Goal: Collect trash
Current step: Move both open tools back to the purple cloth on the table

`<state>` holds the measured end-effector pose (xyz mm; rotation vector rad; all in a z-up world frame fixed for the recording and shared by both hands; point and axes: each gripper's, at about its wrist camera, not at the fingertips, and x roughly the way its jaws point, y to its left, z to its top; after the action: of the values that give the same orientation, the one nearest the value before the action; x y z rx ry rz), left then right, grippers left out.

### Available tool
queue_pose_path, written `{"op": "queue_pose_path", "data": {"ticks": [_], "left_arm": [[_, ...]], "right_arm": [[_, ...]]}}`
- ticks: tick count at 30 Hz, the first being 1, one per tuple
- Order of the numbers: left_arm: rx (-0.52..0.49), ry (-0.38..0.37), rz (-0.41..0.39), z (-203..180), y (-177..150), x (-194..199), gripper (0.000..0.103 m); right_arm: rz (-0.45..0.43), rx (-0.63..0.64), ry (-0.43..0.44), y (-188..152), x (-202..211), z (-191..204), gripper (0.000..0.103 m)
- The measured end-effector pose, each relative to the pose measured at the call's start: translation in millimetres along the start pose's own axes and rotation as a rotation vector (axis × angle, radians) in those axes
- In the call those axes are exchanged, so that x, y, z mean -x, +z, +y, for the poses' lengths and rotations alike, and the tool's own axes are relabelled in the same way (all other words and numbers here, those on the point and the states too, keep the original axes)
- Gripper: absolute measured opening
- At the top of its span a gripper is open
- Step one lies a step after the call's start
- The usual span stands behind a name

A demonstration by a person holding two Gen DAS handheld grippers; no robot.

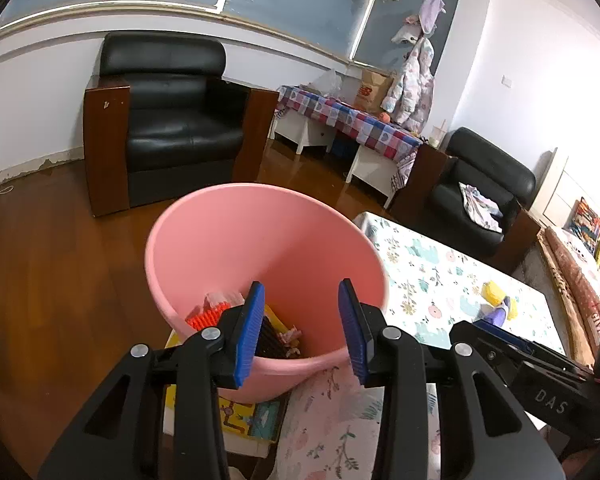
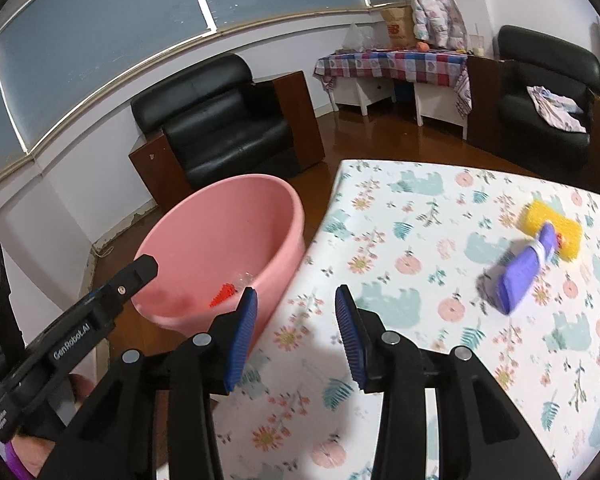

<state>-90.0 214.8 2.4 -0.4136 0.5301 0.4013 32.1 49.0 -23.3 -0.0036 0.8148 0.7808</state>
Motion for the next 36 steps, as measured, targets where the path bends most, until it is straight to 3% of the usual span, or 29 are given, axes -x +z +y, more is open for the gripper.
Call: {"op": "queue_pose_path", "data": {"ticks": [24,36], "left_arm": [[-0.142,-0.122,0.099,-77,-26,-8,0.039],[-0.268,-0.255,0.143,-140,-34,-23,0.039]], "right_arm": [[-0.077,-0.215,-0.080,-21,59,-103,0.040],[-0.098,-0.312,-0.115,-31,74,-157,0.041]]}}
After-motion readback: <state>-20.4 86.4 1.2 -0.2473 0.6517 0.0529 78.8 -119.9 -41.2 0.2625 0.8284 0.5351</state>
